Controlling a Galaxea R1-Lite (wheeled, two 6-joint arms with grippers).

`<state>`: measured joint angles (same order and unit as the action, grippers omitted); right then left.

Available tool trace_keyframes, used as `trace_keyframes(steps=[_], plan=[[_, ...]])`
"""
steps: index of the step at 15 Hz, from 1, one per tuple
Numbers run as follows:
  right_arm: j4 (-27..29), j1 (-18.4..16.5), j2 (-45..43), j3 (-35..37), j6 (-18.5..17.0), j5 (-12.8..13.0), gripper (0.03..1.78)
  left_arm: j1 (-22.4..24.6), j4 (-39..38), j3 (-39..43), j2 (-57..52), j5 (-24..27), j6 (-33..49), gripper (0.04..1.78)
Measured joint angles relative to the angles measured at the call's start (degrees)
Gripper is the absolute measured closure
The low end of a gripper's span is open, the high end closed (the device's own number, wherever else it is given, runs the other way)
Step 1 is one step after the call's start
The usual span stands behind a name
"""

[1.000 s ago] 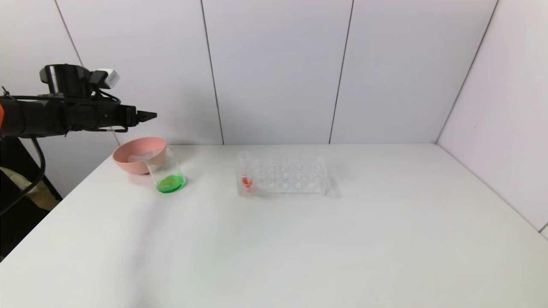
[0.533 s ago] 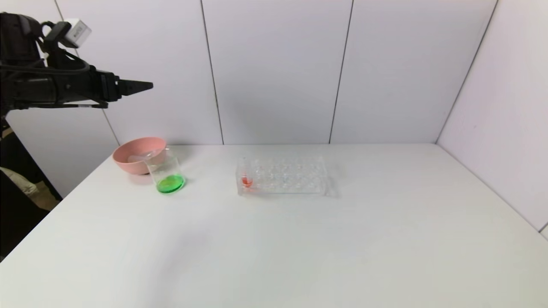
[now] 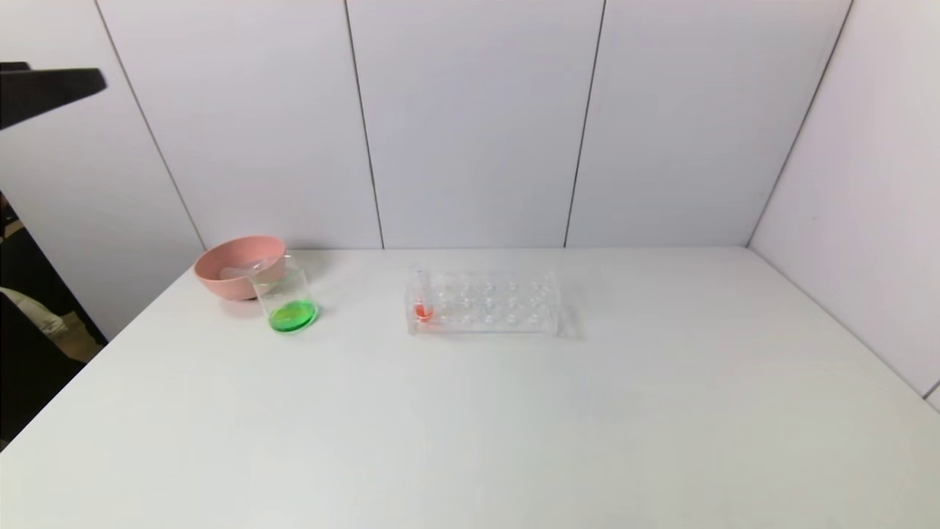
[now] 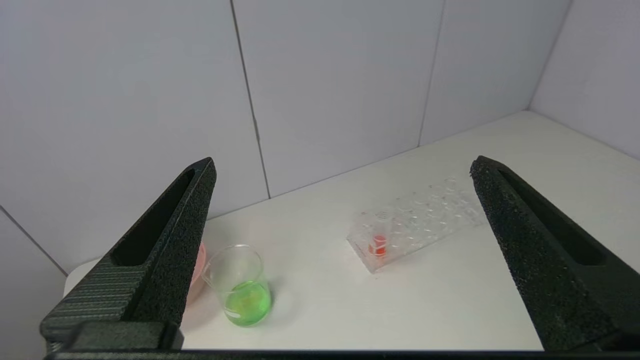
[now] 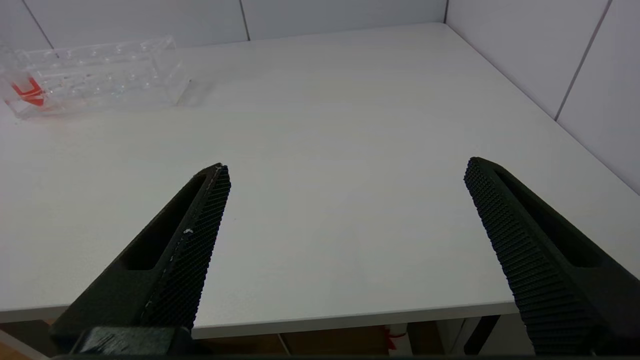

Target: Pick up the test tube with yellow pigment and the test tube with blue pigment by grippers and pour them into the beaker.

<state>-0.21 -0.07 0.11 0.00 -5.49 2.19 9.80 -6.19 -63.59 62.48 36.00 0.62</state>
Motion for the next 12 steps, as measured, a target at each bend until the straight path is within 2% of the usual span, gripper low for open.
trace_keyframes(steps=[2, 4, 8, 12], plan=[[-0.01, 0.0, 0.0, 0.0, 0.01, 0.0, 0.1, -1.23, 2.04, 6.84, -12.2, -1.13, 1.79, 0.05], [-0.01, -0.02, 0.0, 0.0, 0.0, 0.0, 0.1, -3.24, 5.71, 13.4, -23.04, -4.66, 2.27, 0.05], [-0.04, 0.0, 0.0, 0.0, 0.0, 0.0, 0.1, -6.58, 14.53, 29.88, -39.96, -21.07, 0.87, 0.05], [-0.01, 0.0, 0.0, 0.0, -0.02, 0.0, 0.1, -8.33, 14.81, 46.17, -50.69, -30.49, 0.83, 0.05]])
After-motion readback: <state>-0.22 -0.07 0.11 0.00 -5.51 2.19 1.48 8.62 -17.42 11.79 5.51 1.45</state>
